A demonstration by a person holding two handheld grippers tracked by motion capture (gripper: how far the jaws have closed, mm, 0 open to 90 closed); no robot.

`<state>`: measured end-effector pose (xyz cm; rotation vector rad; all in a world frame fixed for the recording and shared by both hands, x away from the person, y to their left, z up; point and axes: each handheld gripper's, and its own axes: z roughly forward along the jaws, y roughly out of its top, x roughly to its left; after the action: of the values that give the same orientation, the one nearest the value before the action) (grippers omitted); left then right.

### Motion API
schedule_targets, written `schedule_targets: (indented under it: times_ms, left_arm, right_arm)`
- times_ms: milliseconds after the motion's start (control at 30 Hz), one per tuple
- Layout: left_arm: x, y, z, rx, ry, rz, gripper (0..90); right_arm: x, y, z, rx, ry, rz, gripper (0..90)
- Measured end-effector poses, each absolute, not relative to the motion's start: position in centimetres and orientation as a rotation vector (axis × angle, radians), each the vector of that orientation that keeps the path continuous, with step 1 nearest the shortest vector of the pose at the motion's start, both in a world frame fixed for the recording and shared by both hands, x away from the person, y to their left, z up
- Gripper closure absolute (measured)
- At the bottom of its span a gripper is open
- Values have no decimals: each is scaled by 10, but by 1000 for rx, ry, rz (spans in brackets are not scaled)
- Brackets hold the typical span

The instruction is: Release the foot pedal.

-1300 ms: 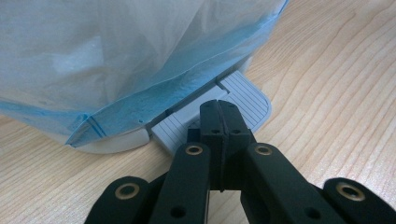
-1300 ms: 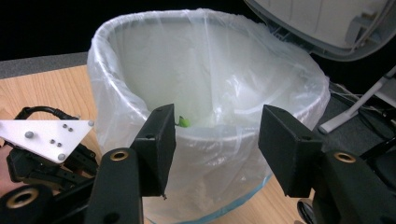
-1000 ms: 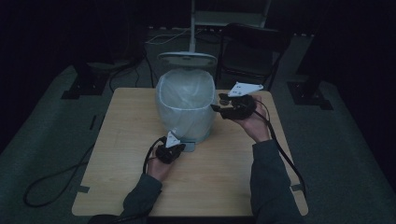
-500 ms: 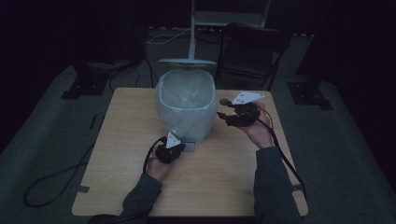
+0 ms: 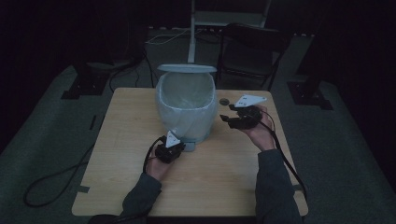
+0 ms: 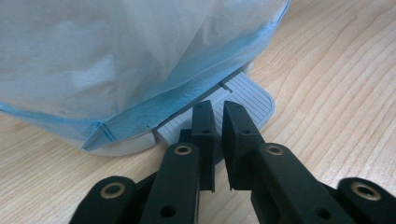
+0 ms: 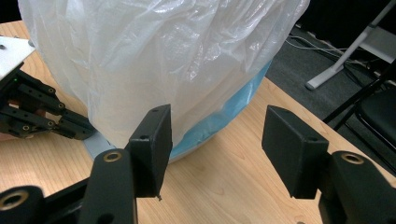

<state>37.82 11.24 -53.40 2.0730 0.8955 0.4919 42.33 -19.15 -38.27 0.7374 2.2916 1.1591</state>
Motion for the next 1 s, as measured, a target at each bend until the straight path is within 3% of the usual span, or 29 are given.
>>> schedule_targets:
  times_ms: [1000]
  left_arm:
    - [369,136,-529,2056,942,495,734]
  right_arm:
    - [425,-200,-393,771,2297,1129,414]
